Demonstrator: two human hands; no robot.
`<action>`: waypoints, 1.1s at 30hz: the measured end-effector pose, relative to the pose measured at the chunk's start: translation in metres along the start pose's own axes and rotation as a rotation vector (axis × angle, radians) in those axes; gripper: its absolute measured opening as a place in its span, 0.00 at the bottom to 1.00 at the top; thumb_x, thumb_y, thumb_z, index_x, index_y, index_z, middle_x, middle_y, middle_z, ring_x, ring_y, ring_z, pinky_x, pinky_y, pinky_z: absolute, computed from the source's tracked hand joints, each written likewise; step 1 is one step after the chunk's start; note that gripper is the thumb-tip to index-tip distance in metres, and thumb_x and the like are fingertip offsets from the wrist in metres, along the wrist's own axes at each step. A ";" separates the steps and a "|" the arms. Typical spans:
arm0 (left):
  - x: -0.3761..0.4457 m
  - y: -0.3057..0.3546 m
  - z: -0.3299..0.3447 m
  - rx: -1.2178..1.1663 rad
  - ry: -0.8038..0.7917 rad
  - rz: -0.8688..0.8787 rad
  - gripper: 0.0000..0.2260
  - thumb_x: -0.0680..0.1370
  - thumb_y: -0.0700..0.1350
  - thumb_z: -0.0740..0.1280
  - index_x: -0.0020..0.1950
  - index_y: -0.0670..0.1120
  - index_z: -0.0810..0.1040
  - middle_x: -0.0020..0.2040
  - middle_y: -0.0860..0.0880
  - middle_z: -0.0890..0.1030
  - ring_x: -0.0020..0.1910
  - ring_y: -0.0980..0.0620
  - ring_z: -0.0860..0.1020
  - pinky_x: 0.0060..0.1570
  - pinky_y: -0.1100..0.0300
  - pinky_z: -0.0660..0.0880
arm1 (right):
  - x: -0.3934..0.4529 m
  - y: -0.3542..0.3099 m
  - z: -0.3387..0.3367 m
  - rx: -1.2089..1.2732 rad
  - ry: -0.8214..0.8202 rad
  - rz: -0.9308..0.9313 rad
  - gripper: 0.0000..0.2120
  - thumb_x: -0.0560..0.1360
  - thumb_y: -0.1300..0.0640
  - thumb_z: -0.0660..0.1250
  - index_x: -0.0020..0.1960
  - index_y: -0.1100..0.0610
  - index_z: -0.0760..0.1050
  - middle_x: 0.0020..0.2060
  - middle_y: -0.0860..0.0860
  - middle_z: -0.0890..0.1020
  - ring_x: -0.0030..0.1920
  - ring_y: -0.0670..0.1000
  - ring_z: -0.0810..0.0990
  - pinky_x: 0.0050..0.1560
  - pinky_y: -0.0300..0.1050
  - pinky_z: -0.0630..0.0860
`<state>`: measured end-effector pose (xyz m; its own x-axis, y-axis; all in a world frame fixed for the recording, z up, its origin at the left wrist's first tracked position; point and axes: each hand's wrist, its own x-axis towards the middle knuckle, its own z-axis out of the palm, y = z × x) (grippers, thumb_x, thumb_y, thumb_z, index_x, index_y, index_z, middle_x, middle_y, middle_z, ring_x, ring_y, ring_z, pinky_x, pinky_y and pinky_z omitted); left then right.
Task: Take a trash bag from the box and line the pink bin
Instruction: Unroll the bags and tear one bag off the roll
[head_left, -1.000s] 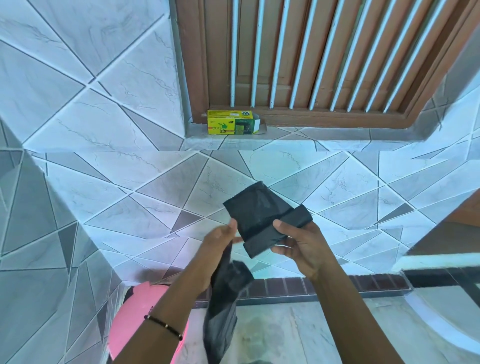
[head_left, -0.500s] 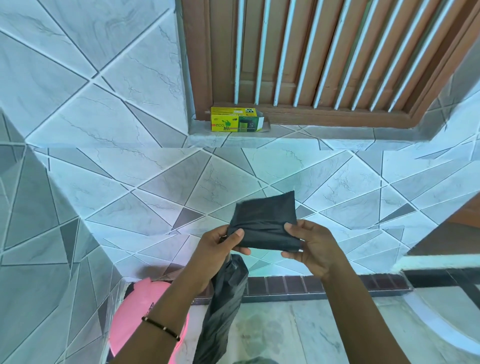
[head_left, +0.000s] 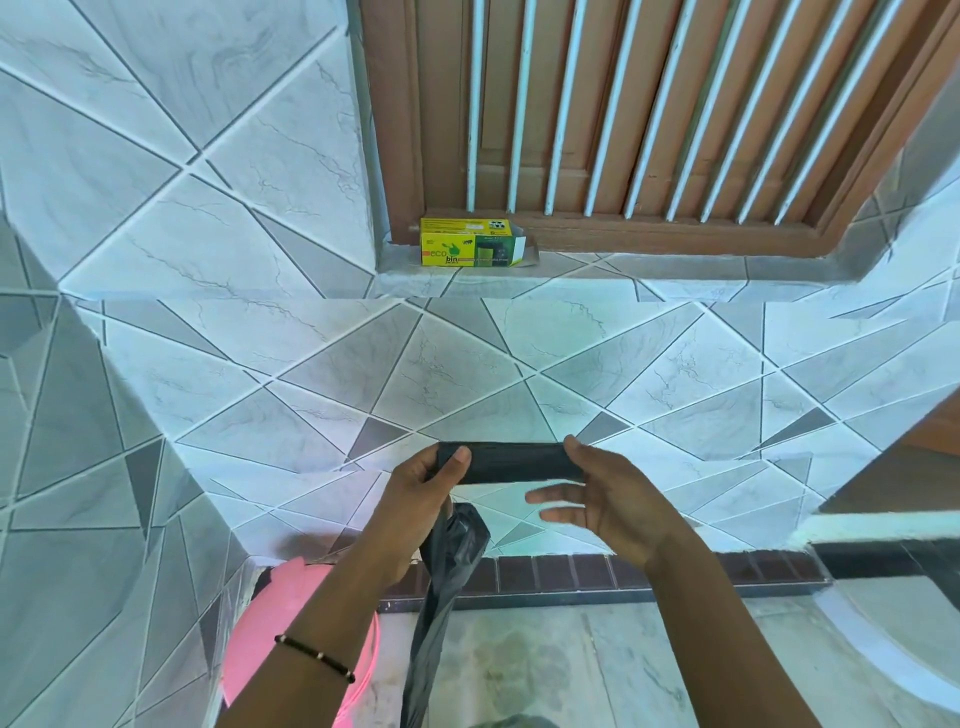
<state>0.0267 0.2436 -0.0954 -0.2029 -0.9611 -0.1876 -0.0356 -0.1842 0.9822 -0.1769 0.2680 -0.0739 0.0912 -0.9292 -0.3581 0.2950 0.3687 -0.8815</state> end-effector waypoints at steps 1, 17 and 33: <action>0.000 -0.001 0.001 0.021 0.013 -0.007 0.10 0.78 0.53 0.63 0.48 0.49 0.79 0.22 0.59 0.73 0.24 0.56 0.65 0.30 0.64 0.64 | 0.001 0.000 0.001 -0.013 0.018 -0.060 0.11 0.77 0.56 0.62 0.53 0.61 0.77 0.47 0.59 0.84 0.40 0.59 0.85 0.36 0.45 0.82; -0.009 0.021 -0.016 0.149 -0.265 0.165 0.14 0.75 0.34 0.66 0.56 0.49 0.78 0.48 0.49 0.85 0.35 0.60 0.79 0.37 0.70 0.74 | -0.006 0.000 -0.006 0.185 -0.137 -0.205 0.17 0.70 0.80 0.57 0.46 0.67 0.81 0.47 0.61 0.83 0.47 0.57 0.82 0.47 0.46 0.81; -0.003 0.015 -0.003 0.259 -0.128 0.294 0.11 0.81 0.39 0.58 0.54 0.50 0.79 0.34 0.58 0.84 0.24 0.61 0.71 0.28 0.71 0.65 | 0.002 0.010 0.005 -0.004 0.166 -0.239 0.04 0.76 0.65 0.63 0.48 0.63 0.77 0.42 0.59 0.82 0.38 0.56 0.82 0.35 0.43 0.81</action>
<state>0.0298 0.2432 -0.0798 -0.3606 -0.9287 0.0870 -0.1995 0.1679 0.9654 -0.1689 0.2698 -0.0818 -0.1372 -0.9730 -0.1855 0.2858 0.1404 -0.9479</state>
